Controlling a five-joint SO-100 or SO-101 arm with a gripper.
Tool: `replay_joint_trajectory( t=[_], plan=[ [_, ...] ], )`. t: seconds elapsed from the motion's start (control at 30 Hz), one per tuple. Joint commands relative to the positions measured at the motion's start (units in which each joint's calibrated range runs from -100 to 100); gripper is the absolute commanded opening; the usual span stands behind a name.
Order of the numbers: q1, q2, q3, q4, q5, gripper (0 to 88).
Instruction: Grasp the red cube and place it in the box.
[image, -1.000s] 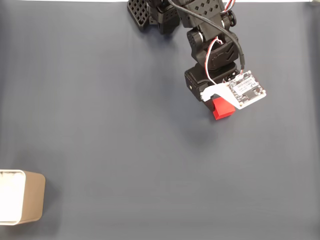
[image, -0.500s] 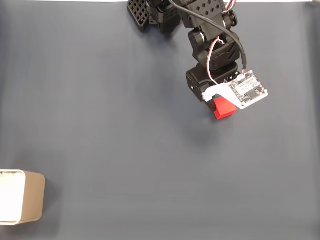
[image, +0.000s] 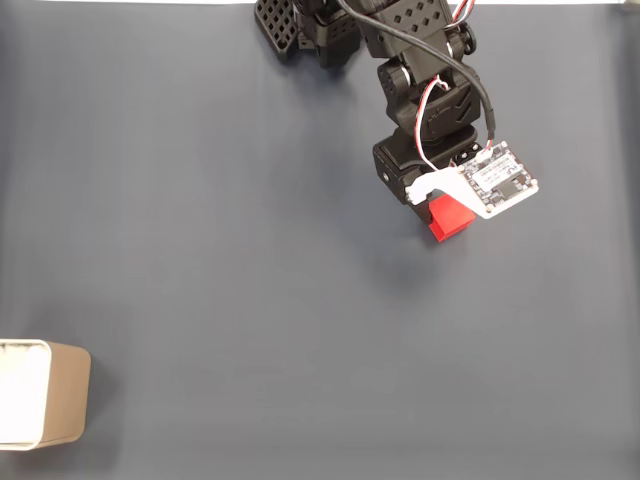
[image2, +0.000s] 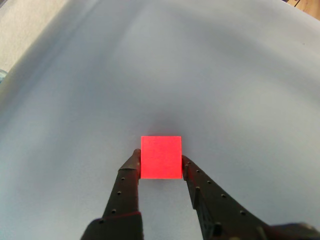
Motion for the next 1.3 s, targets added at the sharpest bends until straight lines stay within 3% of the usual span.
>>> replay_joint_trajectory(
  t=[0.0, 0.53, 1.27],
  plan=[
    [-0.6, -0.3, -2.4, -0.8, 0.5, 7.2],
    [2.0, -2.2, -6.3, 3.3, -0.3, 6.8],
    [15.0, -1.5, -28.4, 15.3, -1.5, 6.6]
  ],
)
